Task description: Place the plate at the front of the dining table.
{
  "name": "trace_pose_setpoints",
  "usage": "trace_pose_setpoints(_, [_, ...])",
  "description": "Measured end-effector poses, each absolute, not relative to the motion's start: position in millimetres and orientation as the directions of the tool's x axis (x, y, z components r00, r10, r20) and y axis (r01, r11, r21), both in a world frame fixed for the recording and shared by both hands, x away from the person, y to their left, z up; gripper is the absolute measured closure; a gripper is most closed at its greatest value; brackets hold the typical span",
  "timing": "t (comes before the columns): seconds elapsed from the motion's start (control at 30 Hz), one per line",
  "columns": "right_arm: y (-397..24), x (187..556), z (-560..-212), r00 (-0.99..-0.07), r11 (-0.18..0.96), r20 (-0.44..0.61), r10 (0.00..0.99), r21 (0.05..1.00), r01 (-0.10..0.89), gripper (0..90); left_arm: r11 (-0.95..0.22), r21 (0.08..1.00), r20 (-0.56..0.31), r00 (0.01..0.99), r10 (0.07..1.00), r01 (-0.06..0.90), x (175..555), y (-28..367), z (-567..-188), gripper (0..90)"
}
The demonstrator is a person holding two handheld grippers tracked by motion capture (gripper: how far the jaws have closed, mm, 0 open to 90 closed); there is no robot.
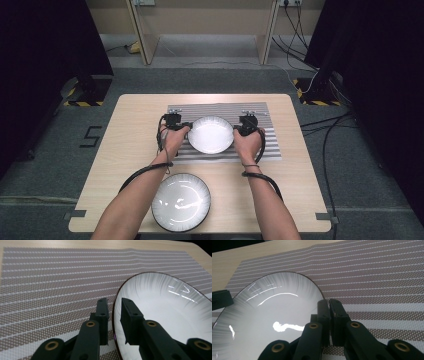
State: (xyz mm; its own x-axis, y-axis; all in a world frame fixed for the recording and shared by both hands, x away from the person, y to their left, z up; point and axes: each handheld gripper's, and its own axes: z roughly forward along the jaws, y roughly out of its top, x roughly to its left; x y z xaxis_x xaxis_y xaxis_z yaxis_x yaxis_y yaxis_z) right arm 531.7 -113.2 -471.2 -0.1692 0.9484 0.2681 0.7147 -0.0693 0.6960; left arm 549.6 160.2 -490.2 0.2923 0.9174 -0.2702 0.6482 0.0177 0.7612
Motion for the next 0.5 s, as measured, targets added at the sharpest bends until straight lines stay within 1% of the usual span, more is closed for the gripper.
trace_pose_setpoints(0.23, [-117.5,529.3,-467.2,-0.169,-0.075,0.265,0.949,0.711,0.699,81.6,0.02,0.778,-0.27,0.306,0.913,0.628,545.8,161.2,-481.7,67.3])
trace_pose_setpoints(0.33, [-118.3,527.1,-464.3,-0.174,-0.072,0.264,0.949,0.717,0.693,76.4,0.018,0.79,-0.263,0.312,0.913,0.612,542.2,162.8,-476.5,61.1])
trace_pose_setpoints(0.5, [-120.6,520.3,-459.6,-0.186,-0.062,0.255,0.949,0.728,0.682,72.1,-0.008,0.802,-0.245,0.34,0.908,0.598,533.4,167.6,-470.9,52.3])
